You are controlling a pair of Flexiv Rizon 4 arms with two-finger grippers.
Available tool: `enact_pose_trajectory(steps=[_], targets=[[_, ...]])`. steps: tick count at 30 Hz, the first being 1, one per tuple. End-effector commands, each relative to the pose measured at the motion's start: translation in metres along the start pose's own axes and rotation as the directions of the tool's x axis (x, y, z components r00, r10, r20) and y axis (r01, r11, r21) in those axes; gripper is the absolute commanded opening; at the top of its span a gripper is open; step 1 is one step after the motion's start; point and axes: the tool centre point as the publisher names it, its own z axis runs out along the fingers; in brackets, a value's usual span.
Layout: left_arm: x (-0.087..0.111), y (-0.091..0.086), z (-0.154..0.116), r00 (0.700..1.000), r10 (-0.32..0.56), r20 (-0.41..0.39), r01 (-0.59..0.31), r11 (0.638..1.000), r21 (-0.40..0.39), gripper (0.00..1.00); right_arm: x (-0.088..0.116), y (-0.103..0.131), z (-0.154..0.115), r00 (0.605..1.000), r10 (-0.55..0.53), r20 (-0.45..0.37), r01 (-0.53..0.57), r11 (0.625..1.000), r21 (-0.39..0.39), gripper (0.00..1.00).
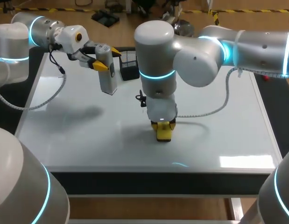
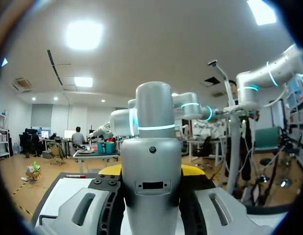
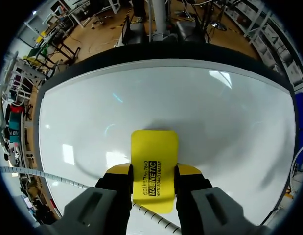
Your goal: Pick up the inspection probe, press it on each red-marked spot on the whiteboard one by one, put down the probe, pick up the eraser, and wipe off all the red marks.
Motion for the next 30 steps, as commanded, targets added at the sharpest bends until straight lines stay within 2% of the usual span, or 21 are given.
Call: enact_pose_trajectory(steps=[1, 12, 21, 30], targets=[[0.000, -0.002, 0.000, 1.000, -0.001, -0.002, 0.001, 1.000, -0.003, 0.00, 0.024, 0.002, 0.007, 1.000, 0.019, 0.012, -0.019, 1.000, 0.006, 0.00], [0.000, -0.002, 0.000, 1.000, -0.001, -0.002, 0.001, 1.000, -0.003, 0.00, 0.042, 0.001, 0.001, 0.999, 0.047, -0.003, -0.047, 0.999, 0.017, 0.00], [0.000, -0.002, 0.000, 1.000, -0.001, -0.002, 0.001, 1.000, -0.003, 0.00, 0.053, 0.005, -0.036, 0.998, 0.052, 0.022, -0.053, 0.997, 0.050, 0.00], [0.000, -0.002, 0.000, 1.000, -0.001, -0.002, 0.001, 1.000, -0.003, 0.00, 0.053, 0.005, -0.036, 0.998, 0.052, 0.022, -0.053, 0.997, 0.050, 0.00]])
